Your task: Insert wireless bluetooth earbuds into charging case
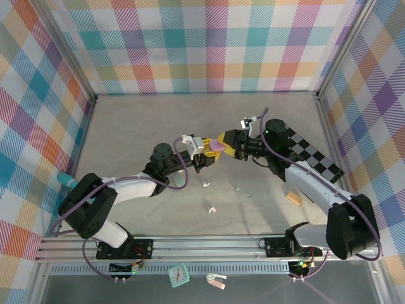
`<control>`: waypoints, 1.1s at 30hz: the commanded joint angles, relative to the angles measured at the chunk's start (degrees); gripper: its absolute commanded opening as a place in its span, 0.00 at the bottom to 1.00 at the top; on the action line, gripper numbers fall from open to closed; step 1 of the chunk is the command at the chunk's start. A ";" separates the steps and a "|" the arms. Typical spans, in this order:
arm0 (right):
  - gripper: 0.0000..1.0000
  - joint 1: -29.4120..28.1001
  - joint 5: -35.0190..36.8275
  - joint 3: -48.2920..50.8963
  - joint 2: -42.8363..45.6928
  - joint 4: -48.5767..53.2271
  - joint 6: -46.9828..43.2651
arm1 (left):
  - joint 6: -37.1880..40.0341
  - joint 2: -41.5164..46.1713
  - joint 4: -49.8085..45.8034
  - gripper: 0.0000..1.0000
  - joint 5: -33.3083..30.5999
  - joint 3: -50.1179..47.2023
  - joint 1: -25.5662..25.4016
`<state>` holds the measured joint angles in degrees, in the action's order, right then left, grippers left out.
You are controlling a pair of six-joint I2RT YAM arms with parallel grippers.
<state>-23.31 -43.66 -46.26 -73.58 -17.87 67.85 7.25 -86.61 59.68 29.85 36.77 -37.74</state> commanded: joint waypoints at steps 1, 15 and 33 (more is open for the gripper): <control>0.46 -0.16 -2.02 0.18 -0.41 -4.74 1.75 | -0.31 -0.34 2.48 0.19 -0.06 -0.56 0.03; 0.24 0.04 1.97 -0.06 -0.58 -1.55 -0.09 | 1.78 0.60 0.28 0.38 -1.27 -1.83 0.05; 0.22 2.37 15.36 -11.08 -23.03 6.58 -16.84 | 5.68 17.26 -25.58 1.00 -14.93 -9.42 0.65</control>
<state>-21.26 -30.41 -53.84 -93.30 -11.38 55.18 11.81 -72.44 41.78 19.64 28.25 -37.41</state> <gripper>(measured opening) 0.279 0.996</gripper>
